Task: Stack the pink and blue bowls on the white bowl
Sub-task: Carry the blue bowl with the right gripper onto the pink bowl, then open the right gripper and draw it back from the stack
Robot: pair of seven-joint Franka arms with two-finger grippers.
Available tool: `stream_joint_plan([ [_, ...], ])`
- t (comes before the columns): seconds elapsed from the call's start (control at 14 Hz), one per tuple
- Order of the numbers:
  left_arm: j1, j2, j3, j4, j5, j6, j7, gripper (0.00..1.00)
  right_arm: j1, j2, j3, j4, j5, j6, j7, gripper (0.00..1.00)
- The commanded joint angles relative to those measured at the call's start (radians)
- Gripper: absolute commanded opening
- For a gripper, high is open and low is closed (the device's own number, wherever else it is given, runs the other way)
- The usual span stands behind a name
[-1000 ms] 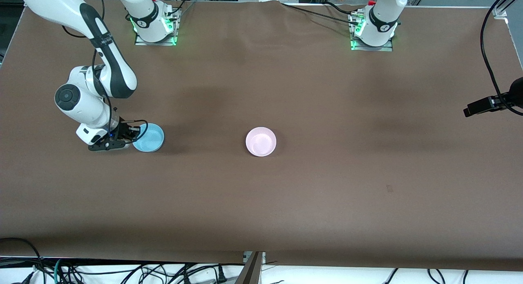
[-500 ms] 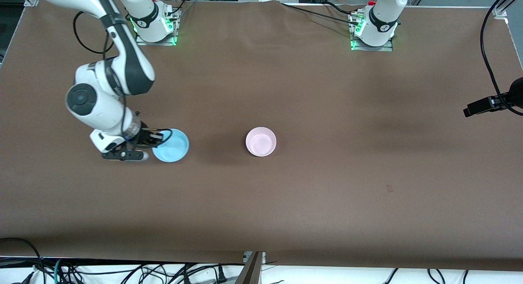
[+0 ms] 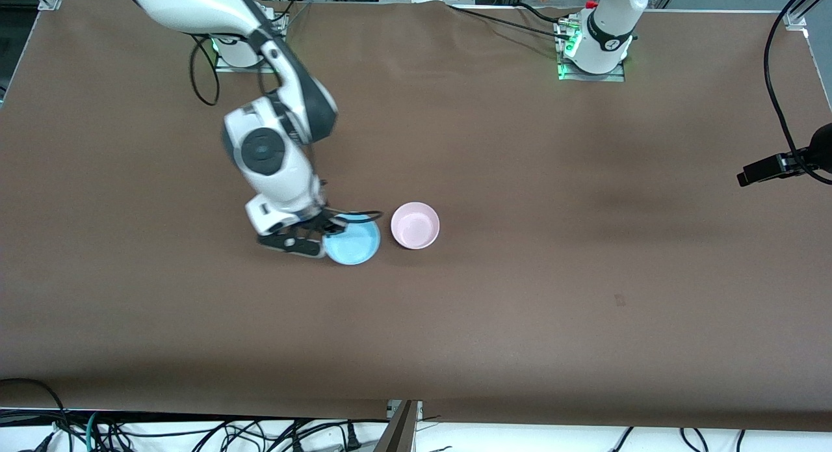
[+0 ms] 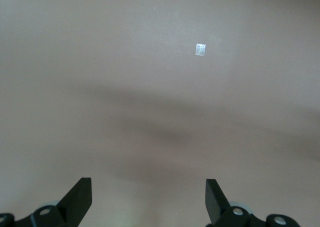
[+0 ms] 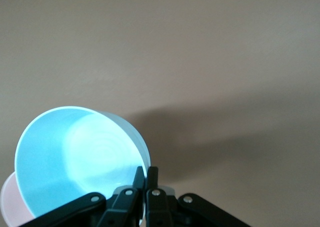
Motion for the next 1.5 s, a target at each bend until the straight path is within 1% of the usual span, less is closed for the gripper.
stream_joint_plan([
  [0.0,0.006,0.006,0.001,0.024,-0.017,-0.018,0.02,1.0,0.07,0.079,-0.01,0.097,-0.046,-0.029,0.113,0.0],
  [0.14,0.006,0.008,0.001,0.024,-0.017,-0.018,0.021,1.0,0.095,0.08,-0.01,0.097,-0.043,-0.029,0.132,0.0],
  [0.43,0.005,0.008,0.001,0.024,-0.017,-0.017,0.02,1.0,0.132,0.099,-0.007,0.109,-0.033,-0.012,0.23,0.0],
  [0.71,0.003,0.008,-0.001,0.024,-0.017,-0.017,0.02,1.0,0.156,0.149,-0.007,0.14,-0.028,0.008,0.241,0.0],
  [1.0,-0.003,0.008,-0.001,0.024,-0.017,-0.015,0.018,1.0,0.158,0.163,-0.007,0.14,0.023,0.055,0.238,0.0],
  [1.43,-0.009,0.009,-0.002,0.026,-0.017,-0.014,0.015,1.0,0.168,0.18,-0.007,0.14,0.024,0.061,0.242,0.0],
])
